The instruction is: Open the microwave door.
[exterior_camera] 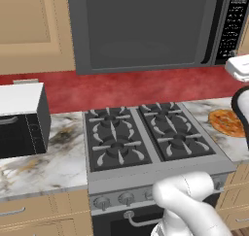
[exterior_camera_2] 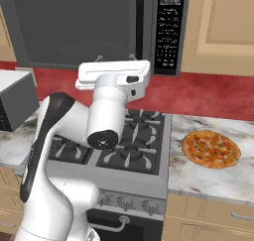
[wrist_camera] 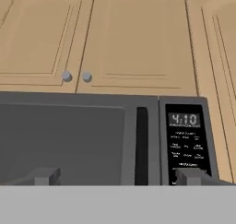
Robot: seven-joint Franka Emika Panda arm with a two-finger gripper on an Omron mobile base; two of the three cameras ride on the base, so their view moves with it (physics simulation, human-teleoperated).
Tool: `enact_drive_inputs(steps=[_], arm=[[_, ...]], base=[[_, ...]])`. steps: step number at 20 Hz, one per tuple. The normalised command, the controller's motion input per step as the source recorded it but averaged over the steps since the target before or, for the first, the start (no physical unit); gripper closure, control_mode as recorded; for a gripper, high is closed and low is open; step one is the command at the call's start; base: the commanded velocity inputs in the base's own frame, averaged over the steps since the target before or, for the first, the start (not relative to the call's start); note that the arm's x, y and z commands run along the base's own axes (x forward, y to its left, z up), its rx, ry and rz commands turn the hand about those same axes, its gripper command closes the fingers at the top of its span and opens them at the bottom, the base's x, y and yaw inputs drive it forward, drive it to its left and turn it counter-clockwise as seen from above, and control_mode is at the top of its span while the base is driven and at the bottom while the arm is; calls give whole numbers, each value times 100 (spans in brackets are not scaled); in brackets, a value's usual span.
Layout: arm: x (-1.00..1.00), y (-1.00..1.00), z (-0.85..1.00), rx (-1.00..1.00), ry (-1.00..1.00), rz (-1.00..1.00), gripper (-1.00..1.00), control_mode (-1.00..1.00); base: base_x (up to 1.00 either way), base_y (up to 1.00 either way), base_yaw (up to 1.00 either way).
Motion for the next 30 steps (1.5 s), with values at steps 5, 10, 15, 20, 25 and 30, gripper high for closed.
enact_drive_inputs(steps=[5,10,15,20,25,30], arm=[[61,-1,1,0,8,1,-100,-100],[62,-1,0,0,8,1,-100,-100],[35,-39,0,5,2,0,-100,-100],[48,-15,0,1,5,2,-100,-100],[47,-2,0,0,6,0,-100,-100],[61,0,0,0,7,0,-100,-100]], base=[[0,0,0],[0,0,0],[0,0,0],[0,0,0],[0,0,0],[0,0,0]])
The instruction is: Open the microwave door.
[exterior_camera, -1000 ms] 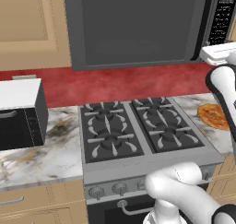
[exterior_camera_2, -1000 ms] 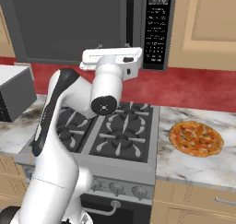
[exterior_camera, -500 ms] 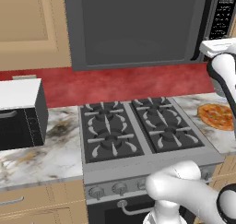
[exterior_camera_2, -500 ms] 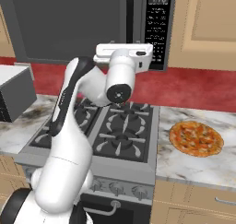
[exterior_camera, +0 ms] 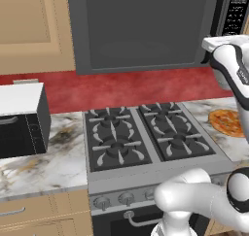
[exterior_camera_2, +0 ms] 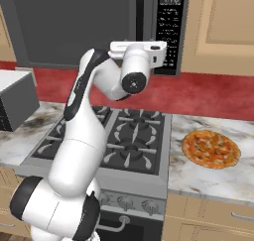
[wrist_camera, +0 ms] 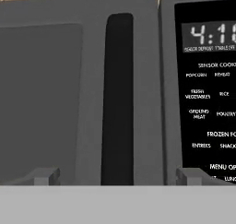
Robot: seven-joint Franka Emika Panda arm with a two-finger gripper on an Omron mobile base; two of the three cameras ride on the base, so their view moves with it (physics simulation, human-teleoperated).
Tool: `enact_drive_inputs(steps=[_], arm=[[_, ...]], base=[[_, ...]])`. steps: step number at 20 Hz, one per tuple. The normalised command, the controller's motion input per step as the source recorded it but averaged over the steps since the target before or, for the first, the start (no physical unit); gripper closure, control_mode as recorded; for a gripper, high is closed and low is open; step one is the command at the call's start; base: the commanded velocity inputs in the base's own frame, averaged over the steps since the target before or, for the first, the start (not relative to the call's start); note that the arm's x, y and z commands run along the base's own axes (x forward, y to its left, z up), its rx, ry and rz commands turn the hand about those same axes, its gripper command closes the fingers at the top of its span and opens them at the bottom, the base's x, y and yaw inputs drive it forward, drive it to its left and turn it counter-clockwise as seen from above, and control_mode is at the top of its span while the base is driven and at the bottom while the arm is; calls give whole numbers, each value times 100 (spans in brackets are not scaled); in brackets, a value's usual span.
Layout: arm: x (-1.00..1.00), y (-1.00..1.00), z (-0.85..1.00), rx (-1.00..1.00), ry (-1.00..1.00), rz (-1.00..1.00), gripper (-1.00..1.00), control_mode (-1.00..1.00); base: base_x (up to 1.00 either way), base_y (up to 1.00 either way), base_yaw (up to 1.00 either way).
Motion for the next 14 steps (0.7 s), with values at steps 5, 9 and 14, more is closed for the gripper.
enact_drive_inputs(steps=[5,9,14], arm=[[54,-6,0,0,11,1,-100,-100],[34,-11,0,0,7,3,-100,-100],[15,0,0,0,3,0,100,-100]], base=[[0,0,0],[0,0,0],[0,0,0]])
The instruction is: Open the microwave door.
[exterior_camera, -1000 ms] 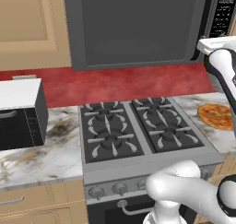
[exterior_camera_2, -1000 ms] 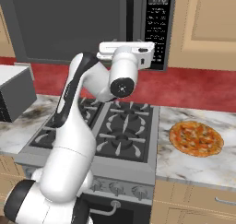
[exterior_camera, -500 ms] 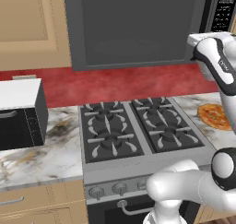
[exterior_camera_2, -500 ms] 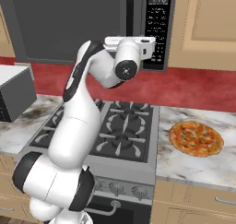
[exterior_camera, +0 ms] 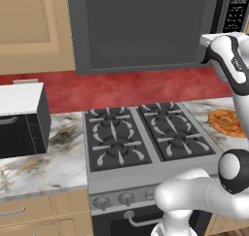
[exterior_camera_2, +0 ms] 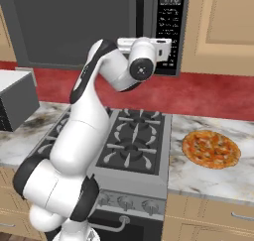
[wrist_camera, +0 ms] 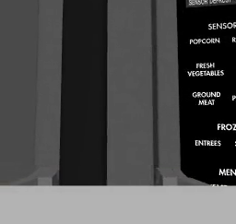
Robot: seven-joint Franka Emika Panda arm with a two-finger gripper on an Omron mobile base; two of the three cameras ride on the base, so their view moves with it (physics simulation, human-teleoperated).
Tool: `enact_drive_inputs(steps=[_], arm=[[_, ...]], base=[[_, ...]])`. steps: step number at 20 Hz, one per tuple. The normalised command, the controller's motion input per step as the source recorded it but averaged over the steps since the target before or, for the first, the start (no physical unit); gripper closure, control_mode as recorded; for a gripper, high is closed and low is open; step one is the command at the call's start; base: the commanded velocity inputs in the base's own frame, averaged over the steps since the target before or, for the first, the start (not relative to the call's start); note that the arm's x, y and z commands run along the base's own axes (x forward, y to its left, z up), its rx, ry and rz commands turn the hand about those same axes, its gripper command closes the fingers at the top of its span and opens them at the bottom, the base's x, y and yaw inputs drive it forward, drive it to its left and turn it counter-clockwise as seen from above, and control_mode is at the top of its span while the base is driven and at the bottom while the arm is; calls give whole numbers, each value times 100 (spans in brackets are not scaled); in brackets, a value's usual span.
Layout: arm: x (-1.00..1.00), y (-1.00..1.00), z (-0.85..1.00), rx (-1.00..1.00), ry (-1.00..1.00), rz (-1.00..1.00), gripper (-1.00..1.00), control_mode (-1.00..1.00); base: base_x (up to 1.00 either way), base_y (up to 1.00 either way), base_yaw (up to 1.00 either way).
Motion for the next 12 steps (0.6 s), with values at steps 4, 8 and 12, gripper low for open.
enact_drive_inputs(steps=[4,8,12], arm=[[0,0,0,0,0,0,100,-100],[-41,0,0,0,-2,0,100,-100],[-80,0,2,0,-12,0,100,-100]], base=[[0,0,0],[0,0,0],[0,0,0]])
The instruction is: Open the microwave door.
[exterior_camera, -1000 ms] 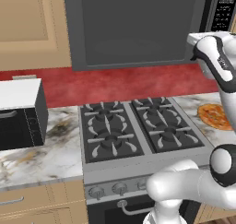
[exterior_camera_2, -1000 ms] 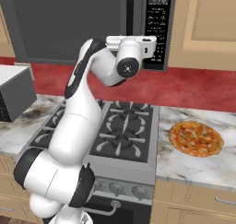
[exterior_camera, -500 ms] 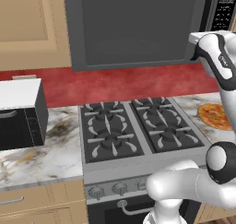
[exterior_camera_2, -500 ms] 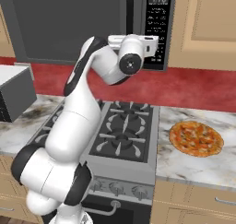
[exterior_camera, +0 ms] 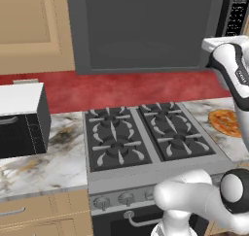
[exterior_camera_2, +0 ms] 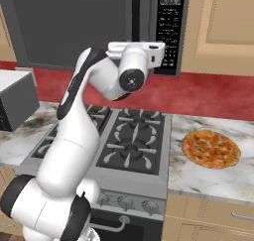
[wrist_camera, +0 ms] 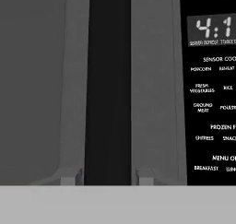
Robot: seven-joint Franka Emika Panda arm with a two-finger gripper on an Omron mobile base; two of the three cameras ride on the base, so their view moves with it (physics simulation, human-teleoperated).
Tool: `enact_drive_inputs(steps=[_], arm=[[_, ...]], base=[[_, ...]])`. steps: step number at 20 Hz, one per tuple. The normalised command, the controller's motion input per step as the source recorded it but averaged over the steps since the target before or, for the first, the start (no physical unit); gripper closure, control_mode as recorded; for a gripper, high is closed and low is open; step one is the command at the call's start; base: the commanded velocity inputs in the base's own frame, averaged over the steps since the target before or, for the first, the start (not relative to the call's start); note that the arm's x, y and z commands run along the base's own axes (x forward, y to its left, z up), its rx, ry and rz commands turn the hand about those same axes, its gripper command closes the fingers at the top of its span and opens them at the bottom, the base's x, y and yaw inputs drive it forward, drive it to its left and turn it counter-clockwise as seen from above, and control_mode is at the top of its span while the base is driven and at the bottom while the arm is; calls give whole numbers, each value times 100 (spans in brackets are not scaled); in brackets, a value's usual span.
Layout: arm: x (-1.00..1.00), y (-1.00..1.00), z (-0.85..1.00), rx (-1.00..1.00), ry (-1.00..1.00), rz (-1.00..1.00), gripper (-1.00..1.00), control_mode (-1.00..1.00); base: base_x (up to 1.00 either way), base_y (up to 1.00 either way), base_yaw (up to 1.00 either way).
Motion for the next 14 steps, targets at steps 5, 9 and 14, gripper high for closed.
enact_drive_inputs(steps=[5,9,14], arm=[[-100,0,16,0,-12,0,100,-100],[-100,0,36,0,-9,0,100,-100],[-100,0,51,0,-8,0,100,-100]], base=[[0,0,0],[0,0,0],[0,0,0]])
